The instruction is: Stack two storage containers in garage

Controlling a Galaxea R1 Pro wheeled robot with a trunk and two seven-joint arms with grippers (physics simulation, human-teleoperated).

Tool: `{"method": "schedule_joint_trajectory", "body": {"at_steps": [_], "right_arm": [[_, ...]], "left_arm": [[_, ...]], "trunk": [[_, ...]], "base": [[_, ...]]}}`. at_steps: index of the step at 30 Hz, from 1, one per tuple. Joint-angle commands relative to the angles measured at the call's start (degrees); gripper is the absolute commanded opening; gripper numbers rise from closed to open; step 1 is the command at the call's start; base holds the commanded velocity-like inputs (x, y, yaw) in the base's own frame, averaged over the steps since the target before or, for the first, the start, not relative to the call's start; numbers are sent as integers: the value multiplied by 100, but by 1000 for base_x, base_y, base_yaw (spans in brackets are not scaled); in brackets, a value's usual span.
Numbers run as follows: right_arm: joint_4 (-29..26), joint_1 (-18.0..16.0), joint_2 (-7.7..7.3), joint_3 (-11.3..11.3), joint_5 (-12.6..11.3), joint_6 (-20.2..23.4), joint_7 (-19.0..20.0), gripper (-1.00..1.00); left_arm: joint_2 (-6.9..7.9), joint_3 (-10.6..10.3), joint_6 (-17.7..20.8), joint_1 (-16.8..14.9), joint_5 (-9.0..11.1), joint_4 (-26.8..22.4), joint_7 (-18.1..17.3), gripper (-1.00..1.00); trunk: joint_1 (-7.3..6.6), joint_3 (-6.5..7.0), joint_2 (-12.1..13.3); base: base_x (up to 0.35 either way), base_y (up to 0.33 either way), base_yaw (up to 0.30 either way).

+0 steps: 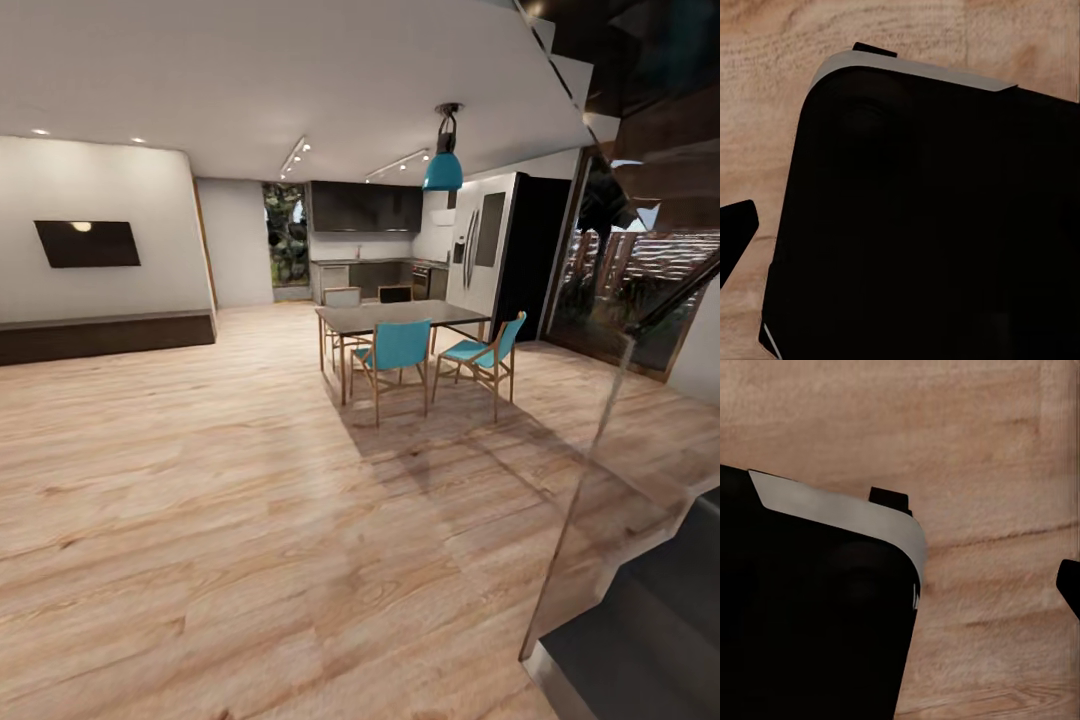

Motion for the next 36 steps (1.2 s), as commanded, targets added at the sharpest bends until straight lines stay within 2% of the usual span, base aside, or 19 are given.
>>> {"method": "schedule_joint_trajectory", "body": {"at_steps": [1,7,36], "right_arm": [[14,-5,1,46,-46,-32,2,100],[14,-5,-2,42,-47,-47,10,100],[14,-5,-2,33,-47,-45,12,100]], "left_arm": [[-2,1,-12,2,27,-7,4,100],[-8,2,-22,2,26,-8,4,100],[-8,2,-26,2,26,-8,4,100]], "trunk": [[3,-5,-2],[3,-5,-2],[3,-5,-2]], "base": [[314,-109,27],[314,-107,178],[314,-106,272]]}}
